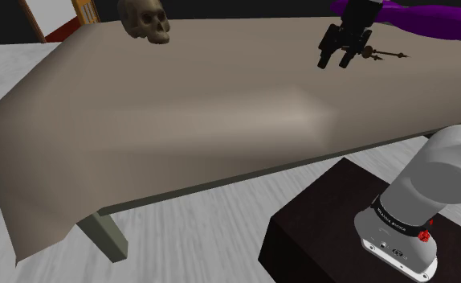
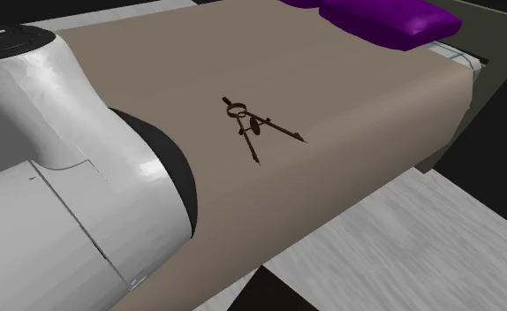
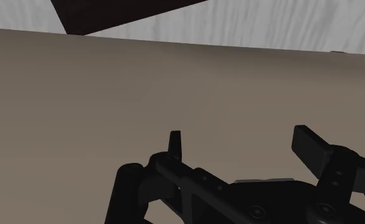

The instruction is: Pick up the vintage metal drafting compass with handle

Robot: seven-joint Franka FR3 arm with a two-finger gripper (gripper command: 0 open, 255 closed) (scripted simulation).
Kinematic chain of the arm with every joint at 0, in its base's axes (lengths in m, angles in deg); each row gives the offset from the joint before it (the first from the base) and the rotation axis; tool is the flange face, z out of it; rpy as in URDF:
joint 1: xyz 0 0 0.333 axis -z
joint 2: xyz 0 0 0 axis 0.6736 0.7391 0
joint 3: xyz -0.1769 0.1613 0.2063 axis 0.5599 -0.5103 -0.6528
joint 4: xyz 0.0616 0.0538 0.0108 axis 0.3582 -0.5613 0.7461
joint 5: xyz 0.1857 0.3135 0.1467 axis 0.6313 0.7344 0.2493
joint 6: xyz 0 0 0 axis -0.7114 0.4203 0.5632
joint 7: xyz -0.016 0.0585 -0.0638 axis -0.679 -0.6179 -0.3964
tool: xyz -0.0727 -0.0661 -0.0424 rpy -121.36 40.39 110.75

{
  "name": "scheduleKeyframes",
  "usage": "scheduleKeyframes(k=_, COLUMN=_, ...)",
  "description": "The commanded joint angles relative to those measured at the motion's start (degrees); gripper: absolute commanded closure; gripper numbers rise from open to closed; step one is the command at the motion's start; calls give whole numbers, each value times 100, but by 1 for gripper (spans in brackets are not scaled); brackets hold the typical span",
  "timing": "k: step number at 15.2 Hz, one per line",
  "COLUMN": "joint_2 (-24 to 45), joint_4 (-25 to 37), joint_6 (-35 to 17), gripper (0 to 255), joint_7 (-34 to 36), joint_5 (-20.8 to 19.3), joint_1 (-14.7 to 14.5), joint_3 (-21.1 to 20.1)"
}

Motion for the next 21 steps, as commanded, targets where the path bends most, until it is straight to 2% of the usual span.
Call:
scheduleKeyframes(k=1, joint_2=0, joint_4=0, joint_6=0, gripper=0, joint_7=0, joint_5=0, joint_1=0, joint_3=0)
scheduleKeyframes(k=12, joint_2=1281, joint_4=904, joint_6=-315, gripper=0, joint_7=-1103, joint_5=-583, joint_1=416, joint_3=1162)
scheduleKeyframes(k=21, joint_2=2666, joint_4=2136, joint_6=-440, gripper=0, joint_7=-2050, joint_5=-585, joint_1=591, joint_3=2098)
